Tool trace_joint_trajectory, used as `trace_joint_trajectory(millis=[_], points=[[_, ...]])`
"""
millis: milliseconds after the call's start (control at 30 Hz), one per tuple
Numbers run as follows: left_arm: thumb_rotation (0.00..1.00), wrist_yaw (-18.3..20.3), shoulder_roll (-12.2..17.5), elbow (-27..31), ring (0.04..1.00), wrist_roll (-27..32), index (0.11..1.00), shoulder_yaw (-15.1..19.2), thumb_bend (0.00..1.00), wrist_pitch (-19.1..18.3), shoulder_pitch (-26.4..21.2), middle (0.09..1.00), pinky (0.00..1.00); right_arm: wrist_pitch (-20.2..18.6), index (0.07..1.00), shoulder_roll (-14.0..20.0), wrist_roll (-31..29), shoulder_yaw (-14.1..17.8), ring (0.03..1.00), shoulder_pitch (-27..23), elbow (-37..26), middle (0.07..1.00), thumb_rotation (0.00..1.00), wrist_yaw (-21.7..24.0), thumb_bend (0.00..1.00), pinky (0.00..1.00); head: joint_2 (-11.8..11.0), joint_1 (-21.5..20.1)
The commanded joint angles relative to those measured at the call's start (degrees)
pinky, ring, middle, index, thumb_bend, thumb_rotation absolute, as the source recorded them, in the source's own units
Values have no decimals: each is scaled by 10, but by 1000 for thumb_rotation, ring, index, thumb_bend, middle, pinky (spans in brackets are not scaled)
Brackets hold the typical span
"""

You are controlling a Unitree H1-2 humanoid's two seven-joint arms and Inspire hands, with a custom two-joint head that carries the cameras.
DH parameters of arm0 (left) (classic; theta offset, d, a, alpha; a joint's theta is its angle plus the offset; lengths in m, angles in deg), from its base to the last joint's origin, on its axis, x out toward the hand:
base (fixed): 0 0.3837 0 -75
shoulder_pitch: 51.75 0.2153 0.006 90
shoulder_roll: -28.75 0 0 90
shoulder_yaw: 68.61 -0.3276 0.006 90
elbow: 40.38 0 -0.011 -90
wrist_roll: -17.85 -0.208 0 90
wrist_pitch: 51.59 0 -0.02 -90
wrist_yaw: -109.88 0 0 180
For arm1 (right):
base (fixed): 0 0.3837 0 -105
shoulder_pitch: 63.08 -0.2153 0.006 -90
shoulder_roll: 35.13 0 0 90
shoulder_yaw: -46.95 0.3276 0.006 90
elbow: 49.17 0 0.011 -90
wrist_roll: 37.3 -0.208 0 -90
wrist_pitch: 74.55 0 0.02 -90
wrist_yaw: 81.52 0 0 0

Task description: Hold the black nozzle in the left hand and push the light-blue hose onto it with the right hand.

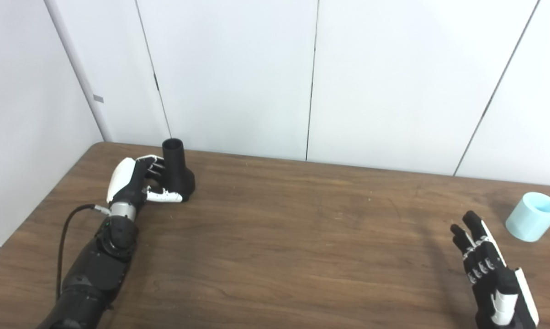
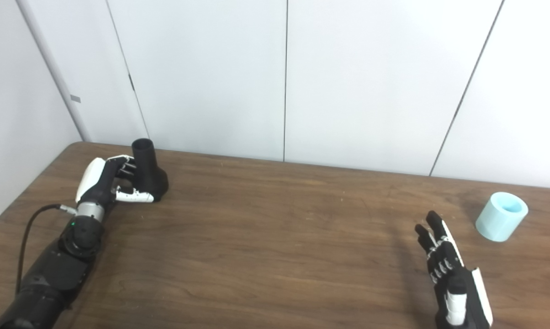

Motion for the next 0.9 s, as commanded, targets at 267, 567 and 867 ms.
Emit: trace_joint_trajectory(millis=[267,567,867], points=[[0,52,-19,8,471,41,521,-1,522,-7,4,443,410,-1,959,-15,-4,-8,941,24,17,982,1000,-3,739,960,3,-1],[0,81,-22,38,481,57,518,-7,523,-18,14,452,402,-6,960,-13,-4,-7,941,25,12,982,1000,-3,739,961,6,-2],[0,76,-21,51,518,29,516,-26,524,-23,23,454,864,-12,961,-15,-3,-8,939,25,6,982,1000,-5,735,960,9,-4]])
